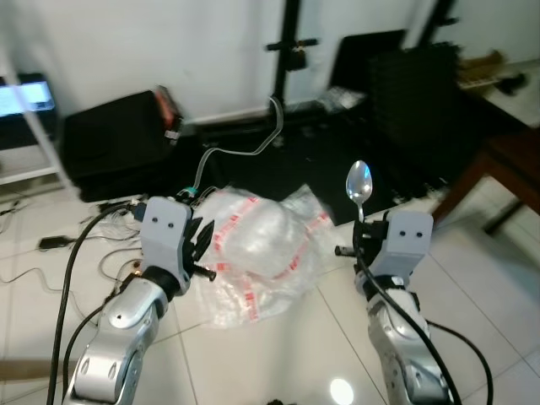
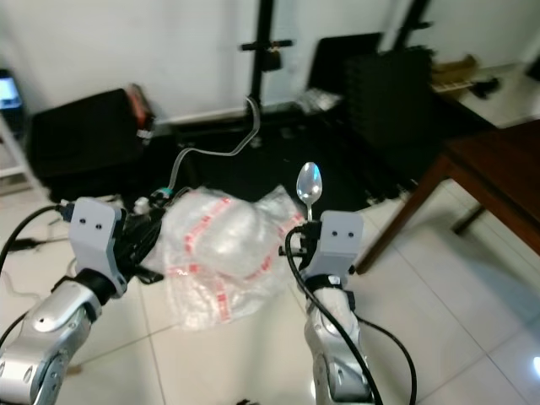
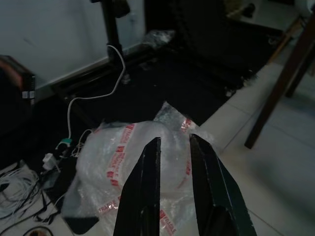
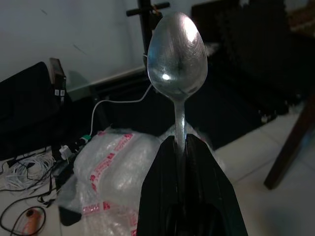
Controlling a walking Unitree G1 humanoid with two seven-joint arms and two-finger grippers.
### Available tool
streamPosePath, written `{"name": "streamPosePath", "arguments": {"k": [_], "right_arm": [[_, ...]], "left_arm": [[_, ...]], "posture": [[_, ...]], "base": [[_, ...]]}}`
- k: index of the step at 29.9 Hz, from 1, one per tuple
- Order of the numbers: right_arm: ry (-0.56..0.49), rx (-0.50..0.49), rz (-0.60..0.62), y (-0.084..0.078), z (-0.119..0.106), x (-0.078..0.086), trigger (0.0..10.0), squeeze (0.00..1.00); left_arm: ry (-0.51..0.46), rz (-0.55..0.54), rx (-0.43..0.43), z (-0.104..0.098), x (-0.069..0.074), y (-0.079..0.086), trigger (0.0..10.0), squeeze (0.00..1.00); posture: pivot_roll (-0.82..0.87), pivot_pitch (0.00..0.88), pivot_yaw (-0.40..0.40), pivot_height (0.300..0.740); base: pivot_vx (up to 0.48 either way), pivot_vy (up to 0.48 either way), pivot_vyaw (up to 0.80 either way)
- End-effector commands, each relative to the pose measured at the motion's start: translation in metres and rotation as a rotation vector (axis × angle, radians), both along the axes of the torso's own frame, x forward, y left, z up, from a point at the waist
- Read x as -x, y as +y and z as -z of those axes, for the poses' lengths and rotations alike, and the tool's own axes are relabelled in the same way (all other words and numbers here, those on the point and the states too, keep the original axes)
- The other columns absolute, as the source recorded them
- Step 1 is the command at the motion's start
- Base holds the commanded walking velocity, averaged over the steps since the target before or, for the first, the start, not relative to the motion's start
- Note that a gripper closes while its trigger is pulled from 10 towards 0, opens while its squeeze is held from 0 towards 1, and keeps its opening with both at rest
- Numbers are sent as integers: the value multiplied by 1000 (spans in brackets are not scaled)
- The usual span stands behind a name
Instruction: Setting the table
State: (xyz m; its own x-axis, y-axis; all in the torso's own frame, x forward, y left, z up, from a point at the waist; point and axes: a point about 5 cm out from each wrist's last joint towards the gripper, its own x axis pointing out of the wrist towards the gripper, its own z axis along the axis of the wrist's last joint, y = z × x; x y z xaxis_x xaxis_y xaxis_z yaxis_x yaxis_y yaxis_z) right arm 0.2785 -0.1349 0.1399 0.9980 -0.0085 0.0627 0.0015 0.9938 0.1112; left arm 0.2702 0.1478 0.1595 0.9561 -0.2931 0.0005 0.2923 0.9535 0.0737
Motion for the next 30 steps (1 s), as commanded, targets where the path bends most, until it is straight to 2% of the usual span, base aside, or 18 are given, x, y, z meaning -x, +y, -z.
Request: {"name": "streamPosePath", "arguments": {"k": [1, 19, 30], "right_arm": [[13, -2, 4, -1, 3, 1, 8902, 0], [13, -1, 5, -1, 3, 1, 8941, 0], [10, 0, 6, -1, 2, 0, 8667, 0]], "left_arm": [[20, 4, -4, 4, 1, -1, 10000, 0], [20, 5, 1, 4, 0, -1, 10000, 0], [10, 32, 35, 0, -1, -6, 10000, 0]], "posture": [[11, 71, 51, 740], [11, 69, 50, 740], [6, 61, 50, 740]], "base": [[0, 0, -800], [0, 0, -800], [0, 0, -800]]}}
